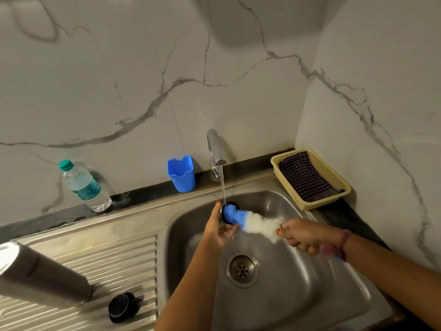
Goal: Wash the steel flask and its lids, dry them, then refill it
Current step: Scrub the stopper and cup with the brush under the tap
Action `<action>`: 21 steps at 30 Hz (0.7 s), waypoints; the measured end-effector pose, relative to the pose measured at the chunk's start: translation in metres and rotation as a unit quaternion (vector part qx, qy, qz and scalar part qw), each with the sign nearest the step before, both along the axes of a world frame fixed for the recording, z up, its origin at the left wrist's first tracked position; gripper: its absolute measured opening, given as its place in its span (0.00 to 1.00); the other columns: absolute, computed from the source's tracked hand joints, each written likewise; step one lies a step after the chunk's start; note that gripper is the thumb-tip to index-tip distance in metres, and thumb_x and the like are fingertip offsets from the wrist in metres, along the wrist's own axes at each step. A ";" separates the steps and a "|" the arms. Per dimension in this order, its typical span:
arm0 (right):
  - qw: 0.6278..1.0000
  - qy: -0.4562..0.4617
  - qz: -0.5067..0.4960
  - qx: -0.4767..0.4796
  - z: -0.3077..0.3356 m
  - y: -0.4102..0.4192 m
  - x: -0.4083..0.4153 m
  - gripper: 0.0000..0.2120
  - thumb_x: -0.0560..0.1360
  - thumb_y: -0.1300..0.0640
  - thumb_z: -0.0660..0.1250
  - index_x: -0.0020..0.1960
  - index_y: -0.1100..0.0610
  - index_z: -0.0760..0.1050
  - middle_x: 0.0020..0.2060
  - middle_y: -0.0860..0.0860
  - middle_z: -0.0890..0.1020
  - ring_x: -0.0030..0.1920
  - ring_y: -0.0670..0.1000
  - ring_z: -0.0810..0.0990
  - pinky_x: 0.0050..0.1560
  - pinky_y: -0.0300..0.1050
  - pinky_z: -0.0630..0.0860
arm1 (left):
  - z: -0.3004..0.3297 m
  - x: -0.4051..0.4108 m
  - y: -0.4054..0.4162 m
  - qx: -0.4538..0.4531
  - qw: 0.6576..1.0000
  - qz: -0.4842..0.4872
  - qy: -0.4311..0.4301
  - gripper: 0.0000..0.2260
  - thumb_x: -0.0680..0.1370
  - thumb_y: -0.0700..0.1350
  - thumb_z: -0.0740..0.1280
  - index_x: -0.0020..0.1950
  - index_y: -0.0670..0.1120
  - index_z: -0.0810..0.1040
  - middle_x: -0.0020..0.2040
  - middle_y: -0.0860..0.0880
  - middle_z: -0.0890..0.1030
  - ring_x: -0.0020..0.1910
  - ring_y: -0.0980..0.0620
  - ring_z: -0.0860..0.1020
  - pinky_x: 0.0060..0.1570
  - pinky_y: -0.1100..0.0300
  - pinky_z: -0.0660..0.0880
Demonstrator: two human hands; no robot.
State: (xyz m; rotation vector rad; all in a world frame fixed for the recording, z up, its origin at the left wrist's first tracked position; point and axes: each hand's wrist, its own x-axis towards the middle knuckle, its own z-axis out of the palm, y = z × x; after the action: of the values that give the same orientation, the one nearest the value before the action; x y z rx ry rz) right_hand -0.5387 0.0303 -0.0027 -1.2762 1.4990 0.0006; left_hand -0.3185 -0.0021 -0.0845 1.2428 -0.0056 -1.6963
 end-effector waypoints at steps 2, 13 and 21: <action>0.984 0.078 0.097 -0.126 0.001 -0.002 0.002 0.14 0.81 0.51 0.58 0.61 0.56 0.74 0.37 0.50 0.78 0.29 0.45 0.74 0.28 0.35 0.66 | -0.001 0.002 -0.002 0.003 1.000 0.005 0.014 0.17 0.78 0.53 0.70 0.55 0.40 0.77 0.55 0.37 0.80 0.52 0.40 0.81 0.45 0.49 0.82; 0.657 0.339 0.349 -0.576 0.005 -0.016 0.003 0.24 0.66 0.60 0.74 0.62 0.53 0.77 0.35 0.53 0.78 0.25 0.50 0.73 0.26 0.40 0.59 | -0.008 0.003 -0.010 0.007 1.000 -0.006 0.001 0.13 0.79 0.48 0.70 0.53 0.38 0.77 0.51 0.37 0.81 0.56 0.40 0.80 0.60 0.45 0.78; 0.973 -0.111 -0.088 0.179 0.013 -0.030 0.003 0.07 0.82 0.54 0.55 0.55 0.56 0.68 0.26 0.47 0.63 0.22 0.41 0.56 0.16 0.31 0.53 | -0.012 0.008 -0.011 -0.022 1.000 0.010 0.013 0.15 0.79 0.49 0.70 0.59 0.39 0.77 0.56 0.37 0.81 0.56 0.40 0.81 0.51 0.48 0.80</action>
State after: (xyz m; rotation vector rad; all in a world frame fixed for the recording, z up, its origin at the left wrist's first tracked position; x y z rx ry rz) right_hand -0.5355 0.0006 0.0107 -0.8227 1.3412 0.0113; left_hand -0.3108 -0.0128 -0.0966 1.1841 -0.0143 -1.6871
